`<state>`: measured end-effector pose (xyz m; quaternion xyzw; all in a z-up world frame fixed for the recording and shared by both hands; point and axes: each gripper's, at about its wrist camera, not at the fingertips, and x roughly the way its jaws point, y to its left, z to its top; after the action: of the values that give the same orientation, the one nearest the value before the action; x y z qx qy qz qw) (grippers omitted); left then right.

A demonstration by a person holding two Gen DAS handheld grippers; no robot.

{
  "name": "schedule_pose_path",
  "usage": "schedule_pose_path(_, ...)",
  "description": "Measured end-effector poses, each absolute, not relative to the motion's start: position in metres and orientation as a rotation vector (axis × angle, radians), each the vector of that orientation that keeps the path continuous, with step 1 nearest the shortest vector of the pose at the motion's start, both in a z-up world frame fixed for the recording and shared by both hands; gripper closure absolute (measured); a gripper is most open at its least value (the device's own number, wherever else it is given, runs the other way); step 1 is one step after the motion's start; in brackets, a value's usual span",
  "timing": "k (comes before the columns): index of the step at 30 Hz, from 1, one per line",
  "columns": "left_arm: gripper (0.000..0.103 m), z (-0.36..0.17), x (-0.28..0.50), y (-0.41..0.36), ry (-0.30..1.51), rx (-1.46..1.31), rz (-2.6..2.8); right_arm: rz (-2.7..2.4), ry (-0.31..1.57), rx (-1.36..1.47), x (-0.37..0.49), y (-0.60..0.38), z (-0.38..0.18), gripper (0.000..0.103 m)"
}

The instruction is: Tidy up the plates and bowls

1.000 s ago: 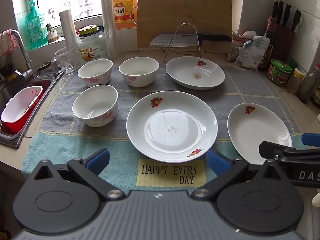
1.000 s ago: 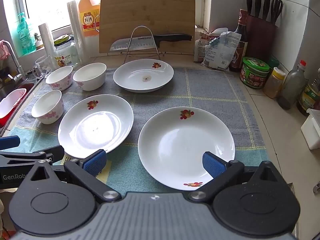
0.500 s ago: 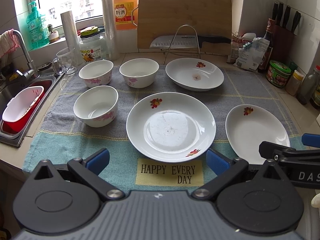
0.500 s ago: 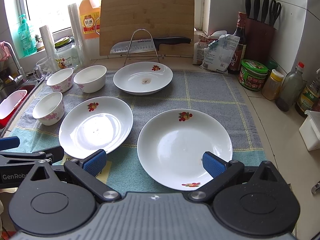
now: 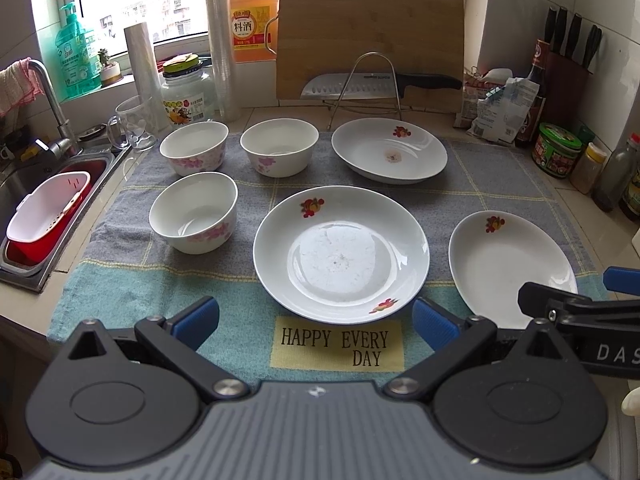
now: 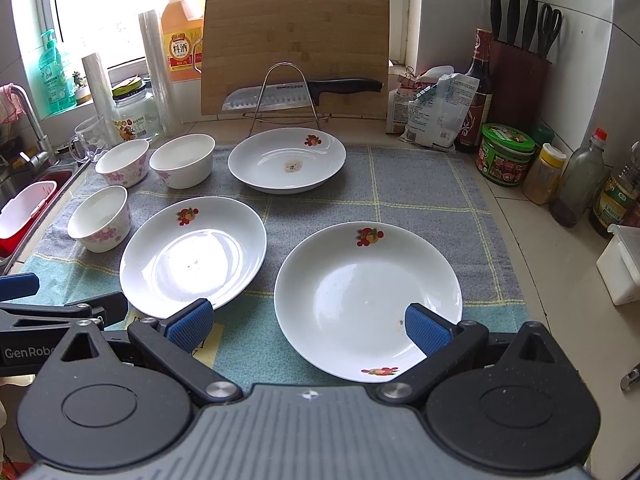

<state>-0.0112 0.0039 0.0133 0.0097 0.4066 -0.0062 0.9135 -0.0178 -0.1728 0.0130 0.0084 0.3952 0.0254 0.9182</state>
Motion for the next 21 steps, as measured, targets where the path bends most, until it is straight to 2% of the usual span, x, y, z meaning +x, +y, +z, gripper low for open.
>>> schedule_pose_path(21,0.001,0.0182,-0.0161,0.0018,0.832,0.015,-0.002,0.056,0.797,0.010,-0.0228,-0.1744,0.0152,0.000)
